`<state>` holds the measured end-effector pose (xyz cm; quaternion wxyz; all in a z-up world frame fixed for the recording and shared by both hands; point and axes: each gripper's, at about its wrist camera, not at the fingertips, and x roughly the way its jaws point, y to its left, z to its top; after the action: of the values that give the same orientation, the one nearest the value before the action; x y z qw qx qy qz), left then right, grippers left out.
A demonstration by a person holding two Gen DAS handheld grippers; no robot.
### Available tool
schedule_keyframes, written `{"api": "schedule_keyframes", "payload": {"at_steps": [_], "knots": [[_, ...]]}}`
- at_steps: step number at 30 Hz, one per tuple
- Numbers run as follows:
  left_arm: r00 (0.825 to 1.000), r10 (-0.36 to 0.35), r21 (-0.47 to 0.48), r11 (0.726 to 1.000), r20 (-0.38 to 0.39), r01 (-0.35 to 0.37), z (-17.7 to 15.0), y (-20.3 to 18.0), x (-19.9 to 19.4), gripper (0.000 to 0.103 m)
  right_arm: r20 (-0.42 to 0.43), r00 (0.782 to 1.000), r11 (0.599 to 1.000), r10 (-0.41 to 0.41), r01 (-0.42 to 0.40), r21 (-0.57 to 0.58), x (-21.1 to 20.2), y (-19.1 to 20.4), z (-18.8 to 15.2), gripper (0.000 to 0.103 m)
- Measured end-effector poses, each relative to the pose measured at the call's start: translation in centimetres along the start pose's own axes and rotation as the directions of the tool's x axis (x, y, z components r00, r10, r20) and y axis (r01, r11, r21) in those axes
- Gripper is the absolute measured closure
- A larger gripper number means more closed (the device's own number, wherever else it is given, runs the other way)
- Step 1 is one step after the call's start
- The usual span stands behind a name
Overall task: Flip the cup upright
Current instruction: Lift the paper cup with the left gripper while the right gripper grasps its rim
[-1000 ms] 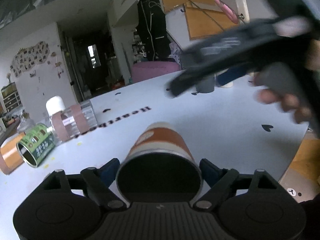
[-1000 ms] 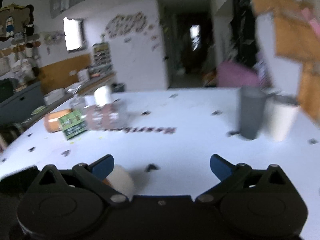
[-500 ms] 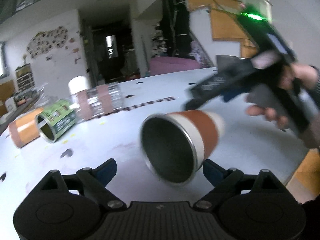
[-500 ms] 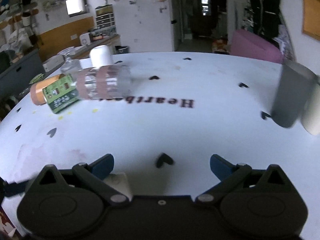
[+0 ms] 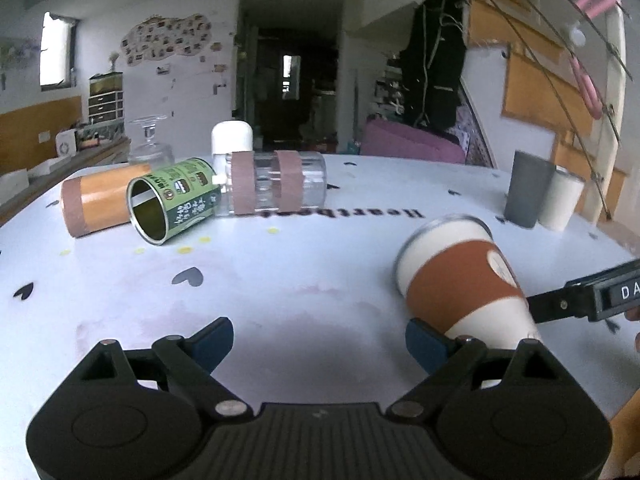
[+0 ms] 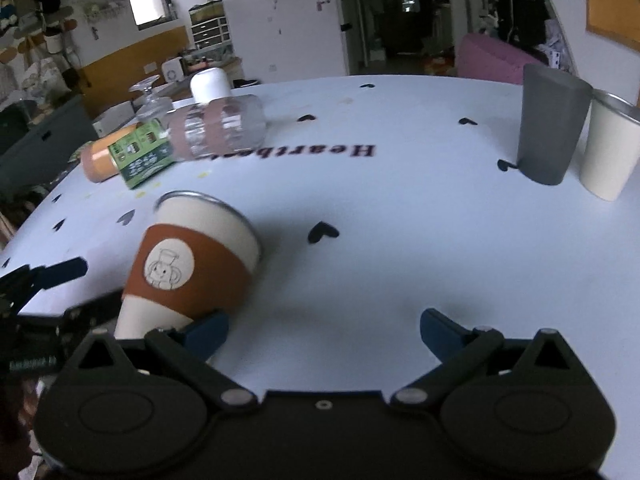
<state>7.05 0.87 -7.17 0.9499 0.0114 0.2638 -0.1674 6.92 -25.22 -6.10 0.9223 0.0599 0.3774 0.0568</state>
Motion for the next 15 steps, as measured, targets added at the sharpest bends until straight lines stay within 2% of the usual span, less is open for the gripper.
{"api": "schedule_keyframes", "payload": {"at_steps": [2,4,6,9,15], "knots": [[1.0,-0.006,-0.019,1.0,0.008,0.006,0.1,0.3,-0.3,0.01,0.021,1.0,0.999,-0.001,0.0,0.039,-0.7,-0.6,0.4,0.0],[1.0,-0.008,-0.035,0.999,0.01,0.008,0.2,0.3,-0.7,0.01,0.035,0.999,0.993,0.038,-0.041,0.11,-1.4,-1.3,1.0,0.0],[1.0,-0.002,-0.043,0.999,0.008,0.002,0.1,0.1,-0.8,0.01,0.027,0.992,0.971,0.125,-0.128,0.201,-1.6,-2.1,1.7,0.0],[1.0,-0.026,-0.055,0.998,0.012,0.026,0.0,-0.3,-1.2,0.01,-0.017,0.968,0.912,0.25,-0.229,0.34,-0.7,-3.0,2.9,0.0],[0.998,-0.061,-0.026,0.998,0.008,0.062,-0.3,-1.4,-1.5,0.01,-0.13,0.936,0.89,0.328,-0.26,0.375,3.0,-1.2,5.3,0.001]]}}
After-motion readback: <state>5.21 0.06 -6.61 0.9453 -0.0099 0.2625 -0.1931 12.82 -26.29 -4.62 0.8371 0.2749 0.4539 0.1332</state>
